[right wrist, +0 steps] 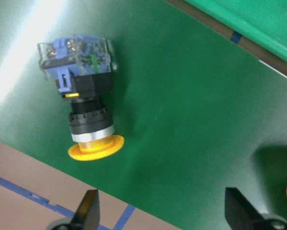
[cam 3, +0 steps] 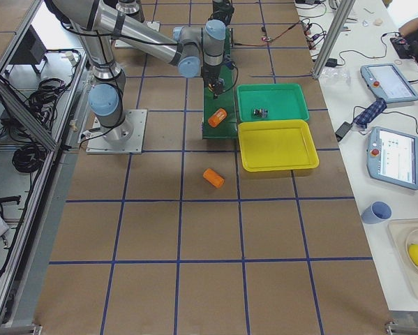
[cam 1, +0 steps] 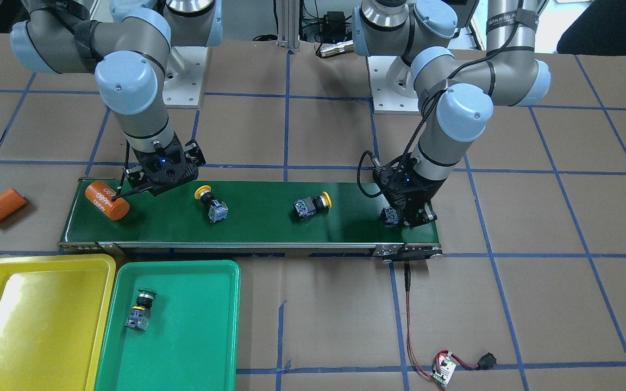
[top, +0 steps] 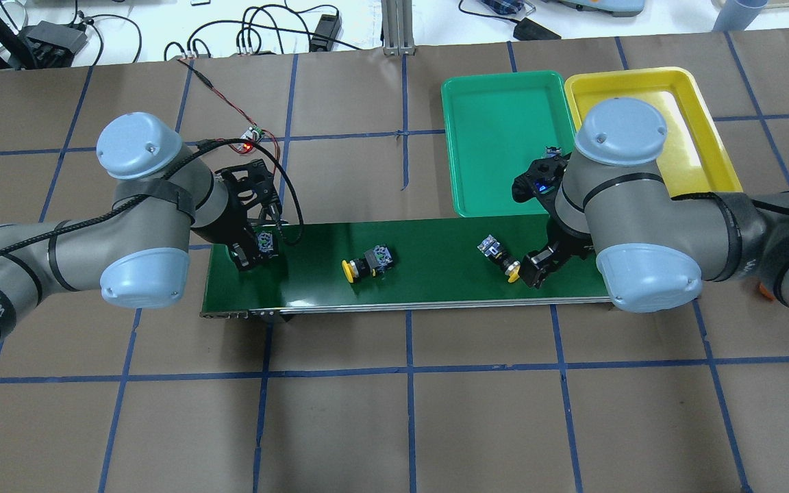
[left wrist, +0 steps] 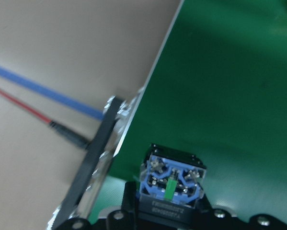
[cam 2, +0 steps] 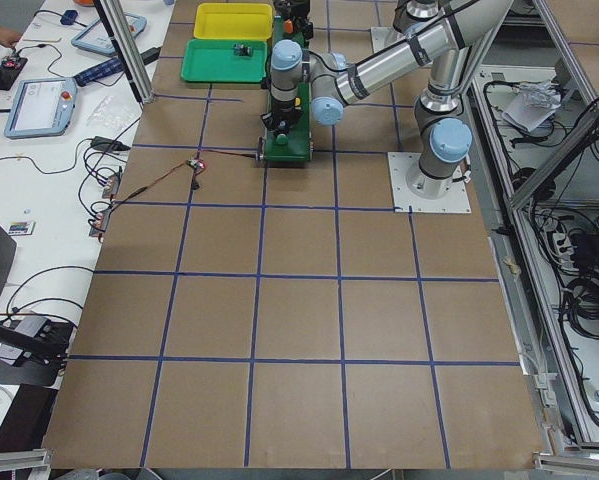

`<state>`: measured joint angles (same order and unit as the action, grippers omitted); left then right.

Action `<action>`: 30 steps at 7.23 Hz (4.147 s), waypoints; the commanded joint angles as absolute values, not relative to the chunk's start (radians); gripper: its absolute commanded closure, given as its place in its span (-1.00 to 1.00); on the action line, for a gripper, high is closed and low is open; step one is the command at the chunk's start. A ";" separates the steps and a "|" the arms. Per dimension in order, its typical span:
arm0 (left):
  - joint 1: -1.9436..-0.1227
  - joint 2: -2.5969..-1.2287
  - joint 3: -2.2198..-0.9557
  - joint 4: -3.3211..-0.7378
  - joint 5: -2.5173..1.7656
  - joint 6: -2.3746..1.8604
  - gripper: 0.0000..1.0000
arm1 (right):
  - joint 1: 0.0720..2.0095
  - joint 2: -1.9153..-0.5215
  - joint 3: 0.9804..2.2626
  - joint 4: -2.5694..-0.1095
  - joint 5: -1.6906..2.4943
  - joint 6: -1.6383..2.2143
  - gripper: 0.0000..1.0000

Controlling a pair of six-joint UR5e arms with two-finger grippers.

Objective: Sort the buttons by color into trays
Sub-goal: 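Release green-capped switch on conveyor with left gripper while right gripper grasps switch, then carry the switch with the right gripper into the yellow tray and release, then move the right gripper back and grasp the yellow-capped switch on the conveyor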

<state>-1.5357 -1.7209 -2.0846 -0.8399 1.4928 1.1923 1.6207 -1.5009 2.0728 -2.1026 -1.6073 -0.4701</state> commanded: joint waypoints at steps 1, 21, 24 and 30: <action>-1.543 -1.706 -2.117 -0.818 1.502 1.181 -1.00 | 1.658 -1.485 2.075 -2.131 -1.601 -0.463 -0.82; -1.603 -1.652 -1.491 -1.624 1.565 -0.009 -1.00 | 1.329 -1.095 1.583 -2.195 -1.477 -0.682 1.00; -1.605 -1.654 -1.491 -1.624 1.563 -0.012 -1.00 | 1.215 -1.037 1.586 -2.184 -1.500 -0.769 -0.99; -1.614 -1.628 -1.503 -1.643 1.571 -0.034 -1.00 | 1.342 -1.377 1.764 -1.924 -1.500 -0.777 -1.00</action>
<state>-1.6092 -1.6473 -1.5004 -1.6319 1.5698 -0.0359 1.3102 -1.2745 1.6562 -1.9373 -1.4956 -0.7222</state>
